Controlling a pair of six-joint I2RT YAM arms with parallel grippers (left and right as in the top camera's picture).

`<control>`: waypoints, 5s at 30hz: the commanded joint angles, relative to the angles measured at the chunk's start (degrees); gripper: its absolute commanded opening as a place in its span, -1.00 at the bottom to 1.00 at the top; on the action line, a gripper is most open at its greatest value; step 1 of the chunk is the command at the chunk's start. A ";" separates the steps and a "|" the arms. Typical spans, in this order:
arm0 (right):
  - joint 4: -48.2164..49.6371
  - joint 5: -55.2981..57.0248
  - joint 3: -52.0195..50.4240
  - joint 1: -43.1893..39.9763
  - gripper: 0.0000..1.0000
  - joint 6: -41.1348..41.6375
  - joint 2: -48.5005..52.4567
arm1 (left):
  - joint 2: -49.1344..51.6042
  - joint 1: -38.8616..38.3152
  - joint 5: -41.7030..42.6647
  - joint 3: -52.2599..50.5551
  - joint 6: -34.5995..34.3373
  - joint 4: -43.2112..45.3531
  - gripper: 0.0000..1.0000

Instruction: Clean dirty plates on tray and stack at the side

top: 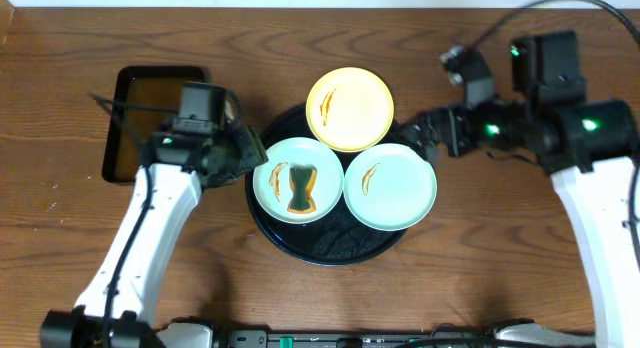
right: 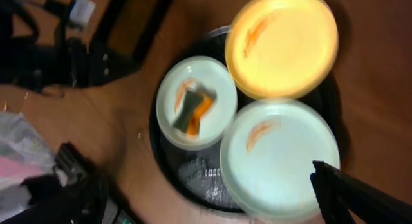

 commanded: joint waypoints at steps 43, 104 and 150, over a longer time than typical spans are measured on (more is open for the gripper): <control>13.79 22.95 0.98 19.93 -0.35 16.15 38.84 | 0.04 0.28 -1.25 -0.13 0.74 -6.86 0.37; 24.30 28.35 -6.73 24.41 -0.92 18.75 39.91 | 0.07 -4.39 -2.32 -0.94 0.74 -5.16 0.52; 24.33 28.33 -6.73 24.24 -0.92 18.78 39.91 | 21.49 -14.99 -0.87 -4.37 10.19 11.43 -0.63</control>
